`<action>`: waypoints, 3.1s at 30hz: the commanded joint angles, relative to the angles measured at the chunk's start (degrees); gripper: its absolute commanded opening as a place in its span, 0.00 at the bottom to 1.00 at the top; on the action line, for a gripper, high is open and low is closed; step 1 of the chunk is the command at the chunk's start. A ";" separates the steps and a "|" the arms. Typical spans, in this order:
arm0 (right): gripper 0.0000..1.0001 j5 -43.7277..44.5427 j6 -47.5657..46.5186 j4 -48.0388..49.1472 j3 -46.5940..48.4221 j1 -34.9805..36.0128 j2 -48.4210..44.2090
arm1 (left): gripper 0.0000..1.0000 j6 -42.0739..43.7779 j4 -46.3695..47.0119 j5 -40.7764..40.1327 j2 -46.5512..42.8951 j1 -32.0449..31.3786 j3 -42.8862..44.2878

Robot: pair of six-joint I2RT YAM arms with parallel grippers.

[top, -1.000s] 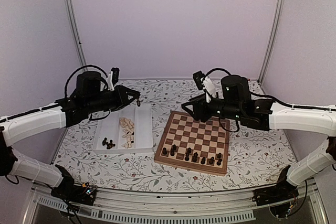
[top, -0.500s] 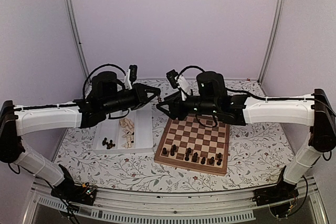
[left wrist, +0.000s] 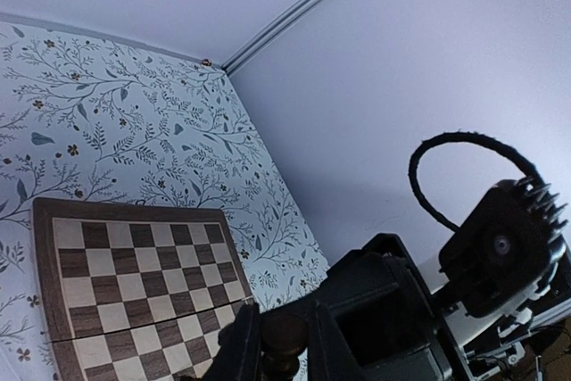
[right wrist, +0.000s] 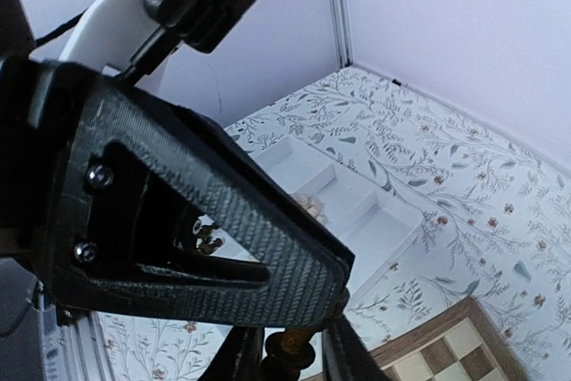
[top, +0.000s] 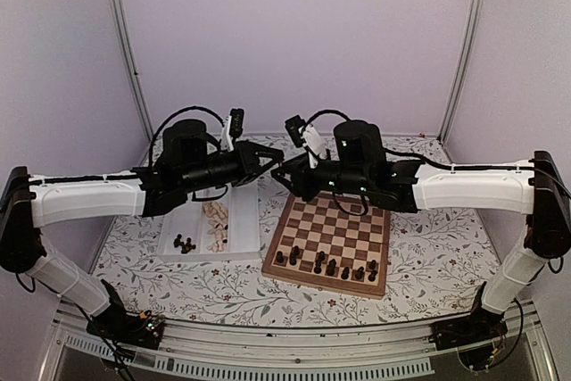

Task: Set up the chess pieces on the board
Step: Place the chess piece on the chessboard.

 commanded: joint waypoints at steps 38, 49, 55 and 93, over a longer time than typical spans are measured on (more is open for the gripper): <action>0.09 -41.76 -2.46 -25.43 -4.08 -1.66 -1.76 | 0.46 104.70 -31.89 -36.30 -7.49 -30.78 0.52; 0.10 -43.95 -3.49 -26.11 -4.70 -1.65 0.24 | 0.37 108.67 -31.61 -40.09 -1.66 -34.18 2.97; 0.10 -44.67 -3.52 -26.11 -5.19 -1.67 -0.14 | 0.26 110.25 -30.85 -43.26 0.78 -34.05 3.40; 0.50 -20.46 -3.03 -18.11 -5.88 -7.95 -16.95 | 0.00 61.84 -10.52 3.34 1.55 -8.91 1.59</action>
